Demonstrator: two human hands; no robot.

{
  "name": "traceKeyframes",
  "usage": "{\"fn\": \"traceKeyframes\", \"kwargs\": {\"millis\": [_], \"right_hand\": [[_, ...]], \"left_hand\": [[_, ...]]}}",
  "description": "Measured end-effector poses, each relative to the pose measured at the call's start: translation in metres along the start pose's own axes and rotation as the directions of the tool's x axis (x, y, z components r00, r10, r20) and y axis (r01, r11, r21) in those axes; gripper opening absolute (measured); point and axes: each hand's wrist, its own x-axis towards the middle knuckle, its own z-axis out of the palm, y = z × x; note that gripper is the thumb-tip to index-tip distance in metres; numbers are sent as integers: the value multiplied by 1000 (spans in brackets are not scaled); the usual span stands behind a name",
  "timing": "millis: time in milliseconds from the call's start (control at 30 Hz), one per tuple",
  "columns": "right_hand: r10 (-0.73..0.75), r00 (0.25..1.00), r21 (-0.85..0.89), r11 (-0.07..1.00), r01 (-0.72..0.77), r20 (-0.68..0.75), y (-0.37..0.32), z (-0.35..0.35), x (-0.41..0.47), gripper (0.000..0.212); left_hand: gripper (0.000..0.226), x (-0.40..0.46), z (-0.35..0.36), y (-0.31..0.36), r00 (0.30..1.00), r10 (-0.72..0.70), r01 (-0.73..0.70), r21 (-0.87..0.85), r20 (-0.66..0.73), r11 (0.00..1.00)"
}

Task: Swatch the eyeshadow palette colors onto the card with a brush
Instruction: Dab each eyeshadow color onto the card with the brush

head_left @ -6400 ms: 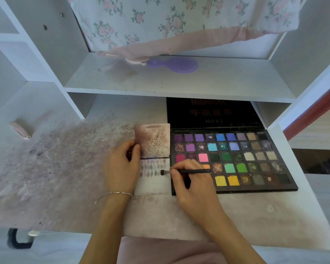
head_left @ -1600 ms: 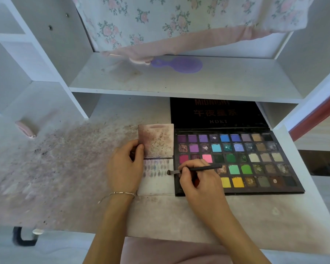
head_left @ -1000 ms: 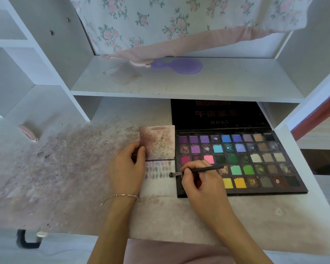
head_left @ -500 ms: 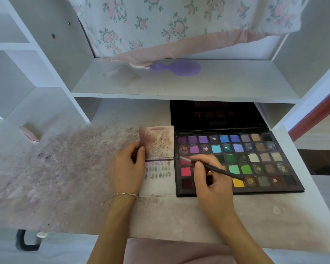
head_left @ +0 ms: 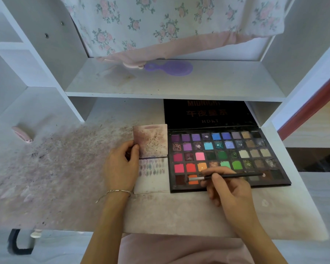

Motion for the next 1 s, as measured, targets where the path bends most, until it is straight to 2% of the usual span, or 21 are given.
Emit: {"fn": "traceKeyframes", "kwargs": {"millis": [167, 567, 767, 1000], "right_hand": [[-7, 999, 23, 1000, 8, -43, 2, 2, 8, 42], [-43, 999, -64, 997, 42, -5, 3, 10, 10, 20], [-92, 996, -234, 968, 94, 19, 5, 24, 6, 26], [-86, 996, -265, 960, 91, 33, 6, 23, 6, 31]], "left_hand": [[18, 2, -2, 0, 1000, -1, 1, -24, 11, 1000], [17, 6, -14, -7, 993, 96, -97, -2, 67, 995], [17, 3, -14, -7, 990, 123, -123, -2, 66, 992], [16, 2, -14, -7, 990, 129, -129, -16, 57, 992]]}}
